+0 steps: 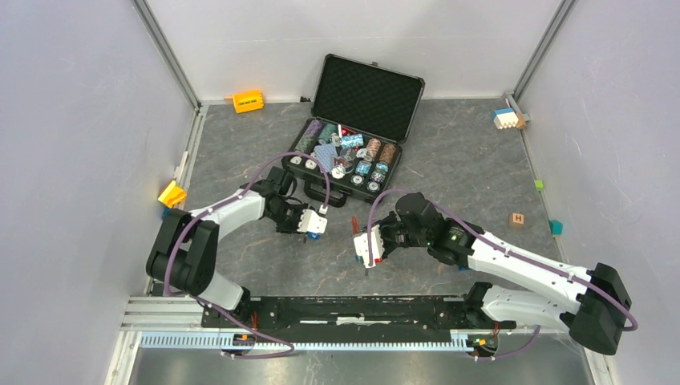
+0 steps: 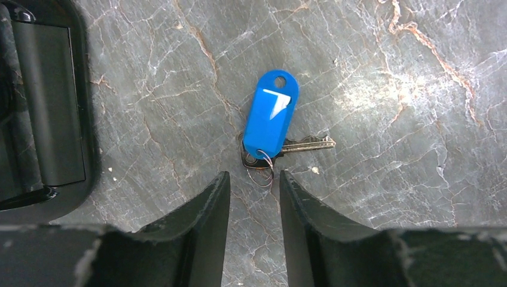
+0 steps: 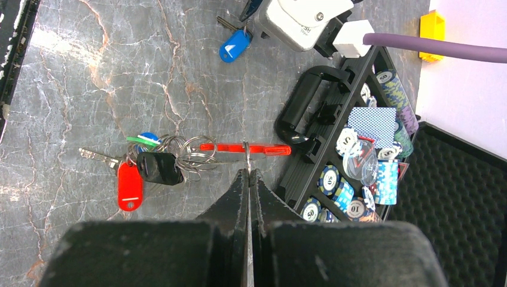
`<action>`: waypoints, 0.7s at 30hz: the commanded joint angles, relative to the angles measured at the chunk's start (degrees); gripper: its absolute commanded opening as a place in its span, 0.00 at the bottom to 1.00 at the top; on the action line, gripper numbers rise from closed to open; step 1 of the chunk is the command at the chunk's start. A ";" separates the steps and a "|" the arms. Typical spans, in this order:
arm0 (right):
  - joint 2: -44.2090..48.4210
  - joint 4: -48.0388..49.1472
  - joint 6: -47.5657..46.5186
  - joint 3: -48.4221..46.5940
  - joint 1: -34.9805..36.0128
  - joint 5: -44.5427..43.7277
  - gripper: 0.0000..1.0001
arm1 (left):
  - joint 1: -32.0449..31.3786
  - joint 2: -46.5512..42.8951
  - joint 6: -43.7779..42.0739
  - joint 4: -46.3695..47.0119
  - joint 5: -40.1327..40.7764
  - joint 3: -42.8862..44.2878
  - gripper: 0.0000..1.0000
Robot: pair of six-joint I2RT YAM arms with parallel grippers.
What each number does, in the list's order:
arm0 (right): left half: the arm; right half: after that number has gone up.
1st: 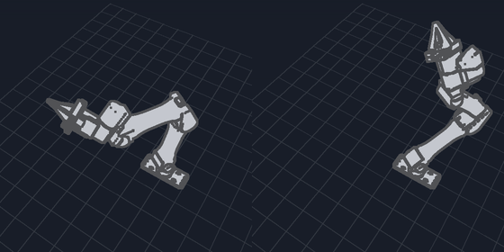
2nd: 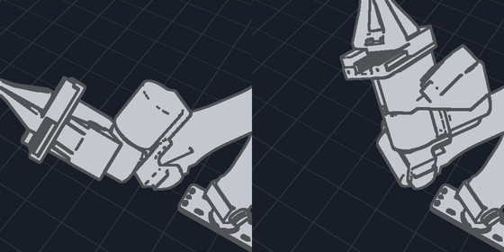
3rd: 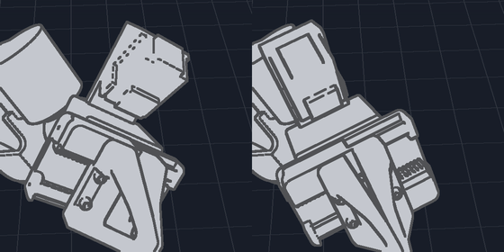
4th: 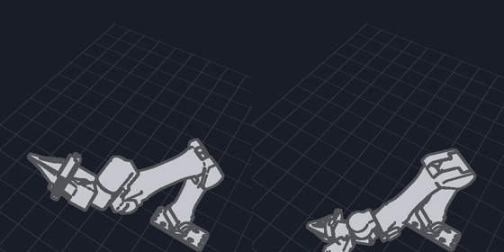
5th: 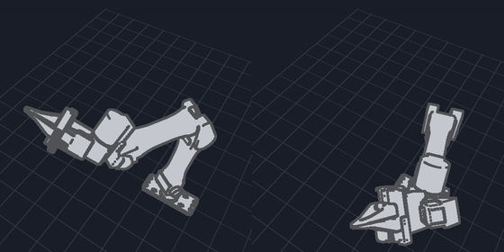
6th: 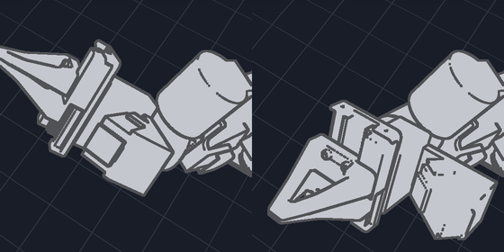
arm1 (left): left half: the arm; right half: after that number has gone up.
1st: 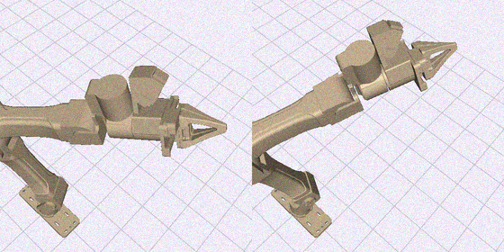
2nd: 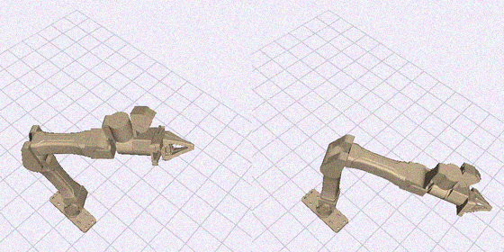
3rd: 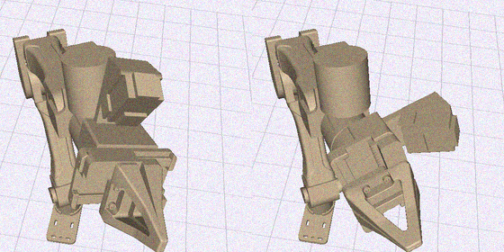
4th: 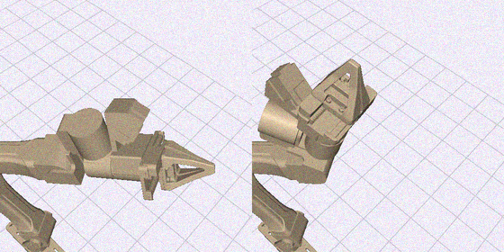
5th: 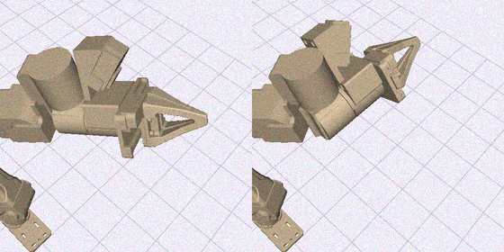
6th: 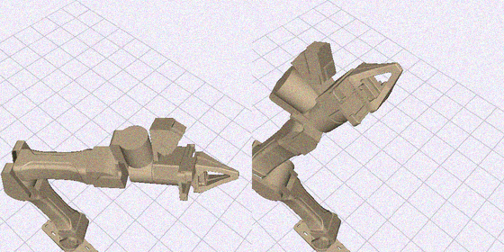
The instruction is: Put the keys on the keyring
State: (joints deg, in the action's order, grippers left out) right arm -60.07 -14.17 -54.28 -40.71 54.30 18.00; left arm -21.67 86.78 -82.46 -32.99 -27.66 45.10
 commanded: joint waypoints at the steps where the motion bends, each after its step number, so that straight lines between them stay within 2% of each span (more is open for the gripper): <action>1: -0.34 0.86 -0.02 -2.07 -0.16 0.85 0.00 | -0.80 2.38 -2.78 -2.12 -0.33 0.96 0.41; 11: -0.33 0.81 -0.03 -2.01 -0.16 0.82 0.00 | -1.01 3.50 -2.54 -2.95 -0.36 2.60 0.27; 21: -0.55 0.81 -0.03 -2.01 -0.12 1.01 0.00 | -1.01 3.61 -1.11 -2.95 -1.17 3.83 0.17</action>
State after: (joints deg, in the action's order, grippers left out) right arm -60.12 -14.17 -54.28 -40.71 54.30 18.00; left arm -22.39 89.23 -82.63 -35.44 -27.70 47.46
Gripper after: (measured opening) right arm 0.007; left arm 0.190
